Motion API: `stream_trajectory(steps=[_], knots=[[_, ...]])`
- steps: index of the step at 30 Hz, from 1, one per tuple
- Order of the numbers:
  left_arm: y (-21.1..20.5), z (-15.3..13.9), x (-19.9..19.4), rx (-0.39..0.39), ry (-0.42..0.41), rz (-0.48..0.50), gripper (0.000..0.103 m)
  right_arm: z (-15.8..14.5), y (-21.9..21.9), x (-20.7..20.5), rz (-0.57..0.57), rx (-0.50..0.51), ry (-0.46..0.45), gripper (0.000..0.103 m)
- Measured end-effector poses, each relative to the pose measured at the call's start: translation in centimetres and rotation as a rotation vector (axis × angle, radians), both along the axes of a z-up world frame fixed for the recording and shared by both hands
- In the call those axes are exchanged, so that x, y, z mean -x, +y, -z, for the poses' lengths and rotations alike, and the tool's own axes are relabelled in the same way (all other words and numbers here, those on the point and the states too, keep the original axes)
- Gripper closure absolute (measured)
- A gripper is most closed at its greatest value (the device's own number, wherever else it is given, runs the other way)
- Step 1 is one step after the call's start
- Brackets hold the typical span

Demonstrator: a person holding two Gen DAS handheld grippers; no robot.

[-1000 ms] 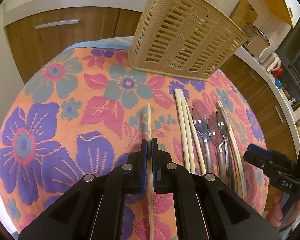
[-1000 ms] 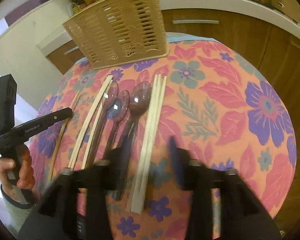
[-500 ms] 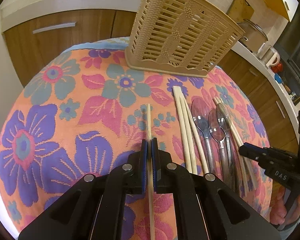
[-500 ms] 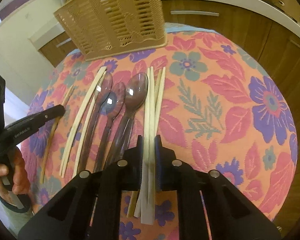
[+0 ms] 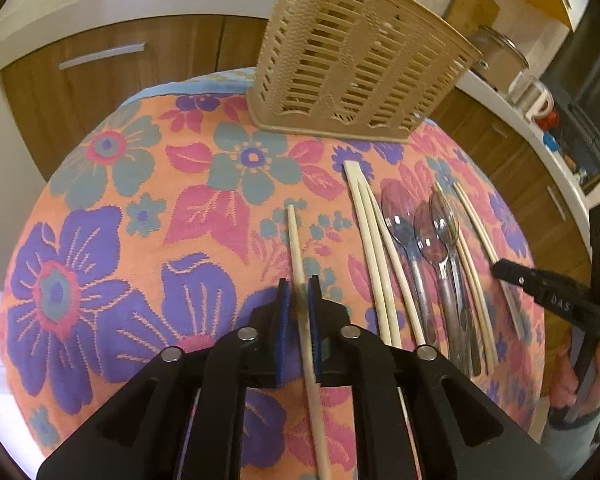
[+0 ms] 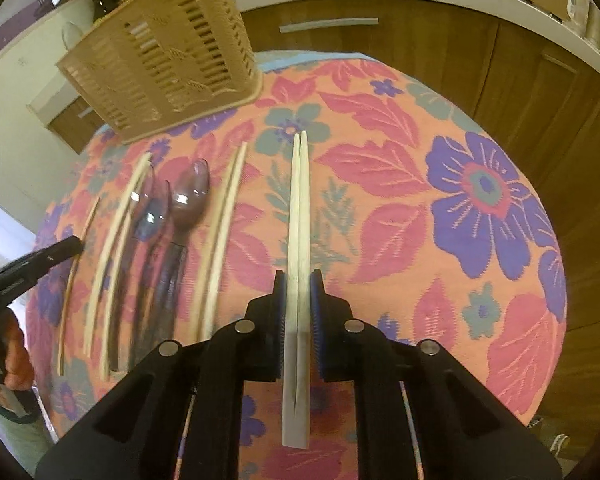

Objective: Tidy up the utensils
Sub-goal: 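Lift both tools' chopsticks into the beige basket and open both tools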

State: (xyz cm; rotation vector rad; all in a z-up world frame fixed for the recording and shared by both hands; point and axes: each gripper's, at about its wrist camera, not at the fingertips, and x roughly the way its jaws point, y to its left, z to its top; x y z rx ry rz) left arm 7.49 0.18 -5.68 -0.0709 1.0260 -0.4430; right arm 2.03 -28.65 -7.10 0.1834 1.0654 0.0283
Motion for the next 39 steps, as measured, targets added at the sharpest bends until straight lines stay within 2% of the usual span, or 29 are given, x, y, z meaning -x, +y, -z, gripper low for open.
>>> stream_trajectory(steps=[3, 7, 12, 14, 16, 17, 19, 21, 23, 29, 34, 39], knots=[[-0.9, -0.1, 0.3, -0.071, 0.0, 0.034, 0.09, 0.0, -0.3, -0.4, -0.014, 0.0, 0.014, 0.089], [-2.6, -0.2, 0.7, -0.191, -0.017, 0.078, 0.088, -0.4, -0.2, -1.5, -0.04, 0.02, 0.029, 0.072], [-3.8, -0.2, 0.7, -0.271, -0.032, 0.11, 0.087, -0.2, -0.3, -3.6, -0.076, 0.026, 0.082, 0.072], [-4.0, -0.2, 0.8, -0.298, -0.045, 0.108, 0.09, -0.2, 0.3, -4.1, -0.091, 0.06, 0.097, 0.075], [-4.5, -0.1, 1.2, -0.337, -0.074, 0.105, 0.093, -0.1, 1.1, -4.4, -0.114, 0.102, 0.106, 0.09], [-4.8, -0.1, 1.5, -0.359, -0.097, 0.104, 0.097, -0.1, 1.8, -4.3, -0.129, 0.146, 0.102, 0.093], [-4.8, -0.2, 1.8, -0.363, -0.117, 0.094, 0.098, -0.2, 2.2, -4.3, -0.138, 0.151, 0.102, 0.093], [-4.5, -0.5, 1.8, -0.315, -0.131, 0.089, 0.1, -0.5, 1.8, -4.2, -0.129, 0.115, 0.088, 0.093], [-4.1, -1.5, 1.9, -0.262, -0.164, 0.081, 0.1, -1.6, 1.5, -3.7, -0.128, 0.086, 0.037, 0.093], [-2.2, -9.7, 1.2, -0.038, -0.37, 0.007, 0.1, -8.1, 1.4, -3.2, -0.17, 0.006, -0.166, 0.093], [-2.0, -15.8, -0.5, 0.068, -0.53, -0.058, 0.1, -13.5, 2.2, -4.5, -0.206, -0.06, -0.352, 0.093], [-2.3, -19.8, -3.8, 0.163, -0.654, -0.097, 0.1, -17.8, 2.3, -6.8, -0.206, -0.122, -0.512, 0.093]])
